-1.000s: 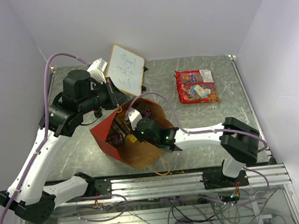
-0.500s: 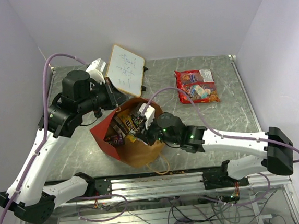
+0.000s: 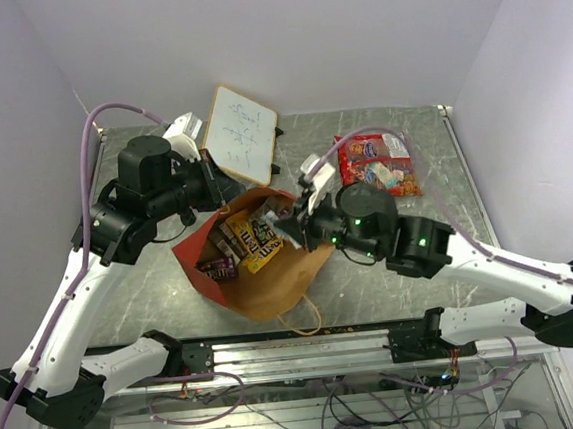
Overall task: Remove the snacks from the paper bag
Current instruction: Take out the snack from the paper bag, then place the snack at the center of the board.
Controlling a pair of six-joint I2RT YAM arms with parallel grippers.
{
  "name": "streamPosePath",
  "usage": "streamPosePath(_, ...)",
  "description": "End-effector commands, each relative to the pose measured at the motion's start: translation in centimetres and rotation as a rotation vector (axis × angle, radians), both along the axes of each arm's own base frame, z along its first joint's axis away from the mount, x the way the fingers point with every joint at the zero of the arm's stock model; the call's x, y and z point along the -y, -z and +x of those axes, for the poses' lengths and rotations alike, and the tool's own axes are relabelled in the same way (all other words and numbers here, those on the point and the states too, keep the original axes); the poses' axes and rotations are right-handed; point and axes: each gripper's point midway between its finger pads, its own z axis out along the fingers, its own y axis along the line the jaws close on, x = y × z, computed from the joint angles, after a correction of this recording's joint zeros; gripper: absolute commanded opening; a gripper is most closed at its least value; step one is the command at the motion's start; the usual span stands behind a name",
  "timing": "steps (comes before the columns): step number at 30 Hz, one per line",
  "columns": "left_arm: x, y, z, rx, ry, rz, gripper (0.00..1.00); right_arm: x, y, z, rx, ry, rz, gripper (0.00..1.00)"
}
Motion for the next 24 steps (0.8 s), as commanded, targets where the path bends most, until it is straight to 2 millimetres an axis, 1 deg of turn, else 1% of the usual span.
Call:
streamPosePath(1,-0.4,-0.4,-0.3,0.031,0.004,0.022,0.07,4.4,-6.5,2.9,0.136,0.22,-0.009,0.0)
streamPosePath(4,-0.5,-0.3,-0.3,0.033,0.004,0.03,0.07,7.7,-9.6,5.2,0.203,0.43,0.017,0.0)
streamPosePath(6,-0.5,-0.2,-0.4,0.031,0.005,0.034,0.07,10.0,-10.5,6.6,0.249,0.582,0.01,0.0)
streamPosePath(8,-0.5,-0.2,-0.4,0.029,0.008,0.037,0.07,12.8,-10.4,8.0,0.276,0.766,-0.023,0.0)
streamPosePath(10,-0.4,-0.1,-0.4,0.022,0.015,0.038,0.07,15.4,-9.6,9.0,0.274,0.944,-0.094,0.0)
streamPosePath(11,-0.4,-0.1,-0.5,0.021,0.019,0.037,0.07,16.3,-8.8,9.3,0.249,1.008,-0.112,0.0)
streamPosePath(13,-0.3,-0.2,-0.6,0.02,0.026,0.033,0.07,18.3,-6.7,10.4,0.191,1.089,-0.168,0.0)
streamPosePath(14,-0.3,-0.2,-0.8,0.021,0.03,0.028,0.07,19.0,-5.3,10.9,0.131,1.116,-0.153,0.0)
streamPosePath(15,-0.2,-0.1,-0.9,0.02,0.033,0.022,0.07,20.0,-3.7,11.5,0.081,1.137,-0.165,0.0)
streamPosePath(17,0.0,-0.2,-1.0,0.023,0.04,0.005,0.07,21.7,0.7,12.1,-0.037,1.154,-0.2,0.0)
streamPosePath(19,0.1,-0.3,-1.2,0.02,0.045,-0.006,0.07,23.0,4.6,12.2,-0.13,1.167,-0.237,0.0)
streamPosePath(21,0.0,-0.4,-1.2,0.017,0.044,-0.004,0.07,24.3,8.0,12.1,-0.205,1.193,-0.27,0.0)
streamPosePath(22,0.0,-0.4,-1.2,0.015,0.041,0.001,0.07,24.8,9.5,11.9,-0.232,1.205,-0.293,0.0)
streamPosePath(24,-0.2,-0.6,-1.0,0.016,0.034,0.011,0.07,26.7,12.3,11.4,-0.279,1.259,-0.366,0.0)
